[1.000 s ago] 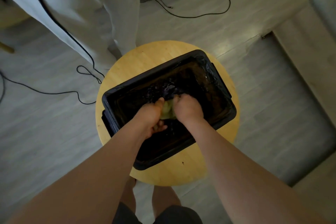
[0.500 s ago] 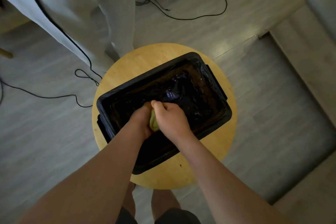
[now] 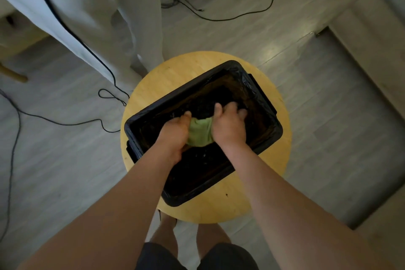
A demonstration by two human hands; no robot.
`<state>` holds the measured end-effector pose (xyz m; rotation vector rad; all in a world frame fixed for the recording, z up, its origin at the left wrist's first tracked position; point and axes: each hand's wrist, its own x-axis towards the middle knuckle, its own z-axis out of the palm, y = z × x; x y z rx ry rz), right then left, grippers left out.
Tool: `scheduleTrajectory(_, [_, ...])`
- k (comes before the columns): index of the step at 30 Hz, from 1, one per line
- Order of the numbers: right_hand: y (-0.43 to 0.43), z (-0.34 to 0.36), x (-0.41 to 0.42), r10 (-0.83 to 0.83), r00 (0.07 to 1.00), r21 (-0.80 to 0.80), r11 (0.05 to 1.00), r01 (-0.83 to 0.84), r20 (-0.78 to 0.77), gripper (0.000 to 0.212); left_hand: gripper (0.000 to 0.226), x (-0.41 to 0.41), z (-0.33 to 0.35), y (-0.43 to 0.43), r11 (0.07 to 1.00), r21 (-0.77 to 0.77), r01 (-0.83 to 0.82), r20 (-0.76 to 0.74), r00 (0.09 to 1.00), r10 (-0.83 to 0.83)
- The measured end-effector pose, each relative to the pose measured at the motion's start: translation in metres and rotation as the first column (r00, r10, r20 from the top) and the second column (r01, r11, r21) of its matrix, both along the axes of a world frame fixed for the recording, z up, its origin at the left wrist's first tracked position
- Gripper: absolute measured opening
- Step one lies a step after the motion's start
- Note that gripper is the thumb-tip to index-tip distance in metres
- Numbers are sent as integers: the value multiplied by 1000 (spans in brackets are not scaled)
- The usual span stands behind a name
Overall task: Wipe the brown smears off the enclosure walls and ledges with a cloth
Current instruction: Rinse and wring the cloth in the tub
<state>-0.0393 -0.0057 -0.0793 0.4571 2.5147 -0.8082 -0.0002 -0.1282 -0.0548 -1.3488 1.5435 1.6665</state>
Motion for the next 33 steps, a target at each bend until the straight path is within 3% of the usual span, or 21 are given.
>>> scheduleTrajectory(2, [7, -3, -2, -53, 992, 57, 997, 47, 115, 48, 36, 2, -2, -7, 979, -115, 171, 50, 985, -166])
scheduleTrajectory(4, [5, -4, 0, -17, 974, 55, 999, 4, 225, 55, 35, 0, -6, -10, 968, -145, 207, 85, 977, -196])
scheduleTrajectory(9, [-15, -8, -1, 63, 886, -86, 996, -27, 459, 41, 25, -8, -3, 3, 999, 47, -9, 89, 996, 5])
scheduleTrajectory(13, [-17, 14, 15, 109, 930, -344, 939, 19, 350, 46, 37, -17, -11, 6, 977, 175, -122, 157, 983, 95])
scheduleTrajectory(18, [-29, 41, 40, -182, 969, -509, 826, 243, 168, 60, 37, -28, -17, 13, 986, 165, 9, 48, 999, -17])
scheduleTrajectory(21, [-36, 32, 40, -303, 950, -388, 869, 306, 71, 63, 30, -33, -17, 14, 981, 177, 84, 133, 985, -109])
scheduleTrajectory(24, [-36, 14, 34, -332, 943, -121, 937, 329, -5, 62, 29, -40, -19, 16, 954, 155, 258, 60, 961, -270])
scheduleTrajectory(27, [-31, -7, 28, -401, 914, 89, 910, 405, -61, 56, 44, -41, -15, 16, 905, 79, 419, 7, 907, -421])
scheduleTrajectory(30, [-29, -18, 18, -587, 808, 116, 807, 579, 55, 46, 43, -41, -26, 4, 859, 13, 511, 14, 859, -511])
scheduleTrajectory(33, [-36, -22, 17, -581, 774, 8, 801, 599, 251, 53, 35, -45, -19, -7, 831, -36, 555, 59, 831, -552])
